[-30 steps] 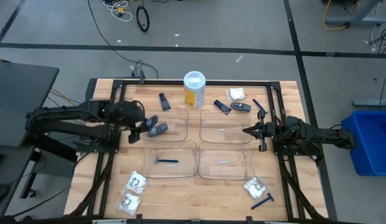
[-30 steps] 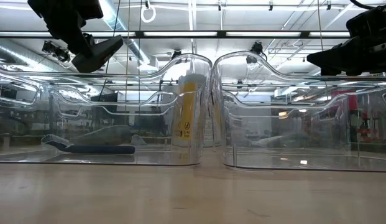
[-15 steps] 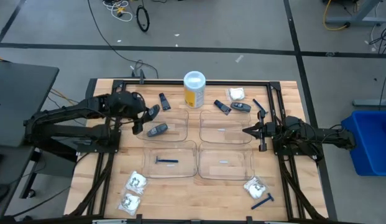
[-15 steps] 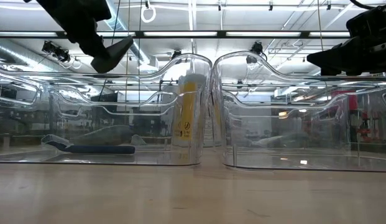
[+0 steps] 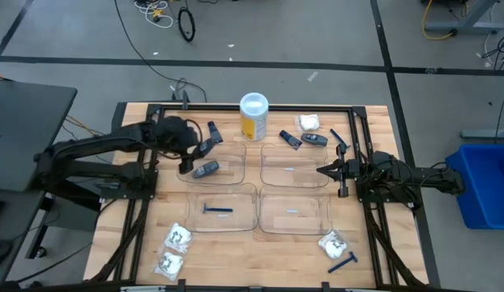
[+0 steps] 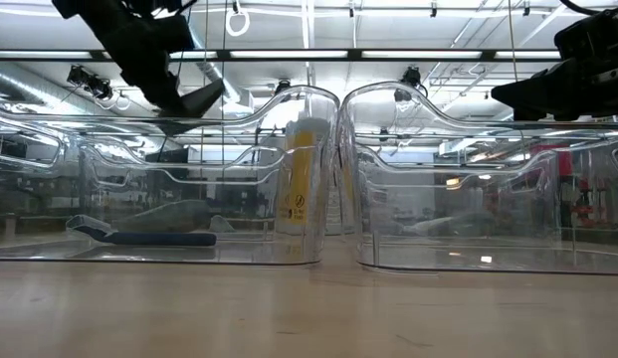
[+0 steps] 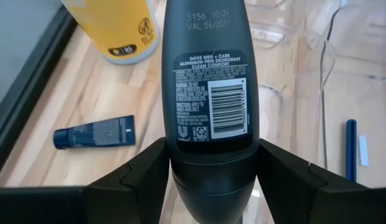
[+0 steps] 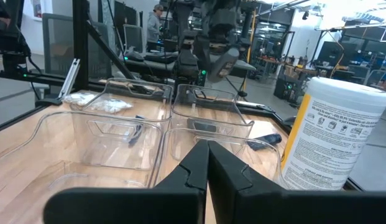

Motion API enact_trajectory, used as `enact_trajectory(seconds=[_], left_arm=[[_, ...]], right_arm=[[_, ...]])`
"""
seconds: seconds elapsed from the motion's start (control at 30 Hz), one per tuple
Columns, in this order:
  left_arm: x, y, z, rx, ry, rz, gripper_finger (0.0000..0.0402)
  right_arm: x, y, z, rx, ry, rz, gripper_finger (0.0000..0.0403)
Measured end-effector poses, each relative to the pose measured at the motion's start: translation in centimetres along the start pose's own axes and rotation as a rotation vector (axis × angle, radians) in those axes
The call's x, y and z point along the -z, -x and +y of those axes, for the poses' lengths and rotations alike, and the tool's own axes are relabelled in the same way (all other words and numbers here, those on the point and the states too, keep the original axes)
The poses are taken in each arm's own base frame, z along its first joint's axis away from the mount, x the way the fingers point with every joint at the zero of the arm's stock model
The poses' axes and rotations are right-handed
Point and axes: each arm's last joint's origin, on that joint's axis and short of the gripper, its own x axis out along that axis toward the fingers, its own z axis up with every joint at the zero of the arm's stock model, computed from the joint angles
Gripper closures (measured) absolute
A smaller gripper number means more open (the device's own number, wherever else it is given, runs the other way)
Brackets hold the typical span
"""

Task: Pick & Place Travel size toiletries
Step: Put the bottom black deodorant into the top left transparent bin

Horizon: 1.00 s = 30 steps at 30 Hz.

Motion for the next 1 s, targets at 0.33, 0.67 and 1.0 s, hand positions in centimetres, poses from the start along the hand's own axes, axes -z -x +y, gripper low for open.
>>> enact_trajectory(seconds=[0.33, 0.67, 1.0], left_arm=[[-0.3, -2.4, 0.1, 0.012, -0.025, 0.069, 0.0180], [-0.3, -3.9, 0.1, 0.028, -0.063, 0.117, 0.0180], [0.9, -4.6, -0.3, 0.131, -0.011, 0.154, 0.0180]], right_arm=[[0.0, 0.0, 0.0, 0.000, 0.000, 0.000, 0.0390], [0.0, 0.0, 0.0, 0.000, 0.000, 0.000, 0.0390], [0.0, 0.0, 0.0, 0.001, 0.000, 0.000, 0.0390]])
